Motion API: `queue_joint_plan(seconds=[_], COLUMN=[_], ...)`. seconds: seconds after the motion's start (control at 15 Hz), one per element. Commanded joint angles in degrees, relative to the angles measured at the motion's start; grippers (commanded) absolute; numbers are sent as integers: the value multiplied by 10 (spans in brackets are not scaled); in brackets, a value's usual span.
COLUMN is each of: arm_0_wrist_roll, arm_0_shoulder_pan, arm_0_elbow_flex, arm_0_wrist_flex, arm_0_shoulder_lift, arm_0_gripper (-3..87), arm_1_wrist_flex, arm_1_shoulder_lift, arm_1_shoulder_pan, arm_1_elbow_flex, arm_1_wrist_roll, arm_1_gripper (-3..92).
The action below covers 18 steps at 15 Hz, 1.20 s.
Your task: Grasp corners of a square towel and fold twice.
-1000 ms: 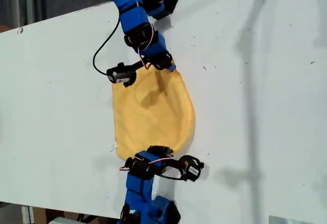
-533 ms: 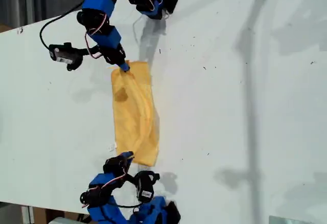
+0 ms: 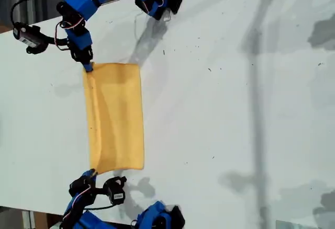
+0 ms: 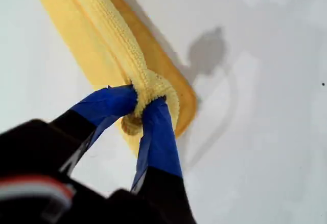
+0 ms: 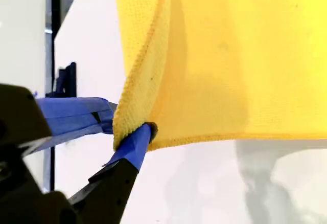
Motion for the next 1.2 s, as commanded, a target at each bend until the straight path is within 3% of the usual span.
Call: queue_joint_plan(seconds=[0.0,0.13,0.33,0.73,1.13], arm_0_wrist_roll=[36,65,77,74,19], arm_0_shoulder_pan=[-65,-84,-98,-54,37], arm_0_elbow_flex=[-4,-36,-47,123,396], arm_0_wrist_flex=[-93,-146,-178,-187,-278], arm_0_shoulder_lift=[-82,-170,-223,-95,110], arm_0_gripper=[-4,-4,-4,-4,-4], arm_1_wrist_flex=[-96,-126,-126,-125,-178], arm_1_shoulder_lift=[-98,-233,-352,-210,-56], arm_1_shoulder_pan=[33,51,84,45,-26], arm_1_elbow_flex=[-25,-82,-142,6,229], arm_1_wrist_roll=[-30,-43,-46,-39,1], arm_1_gripper=[-1,-1,-1,-1,-1])
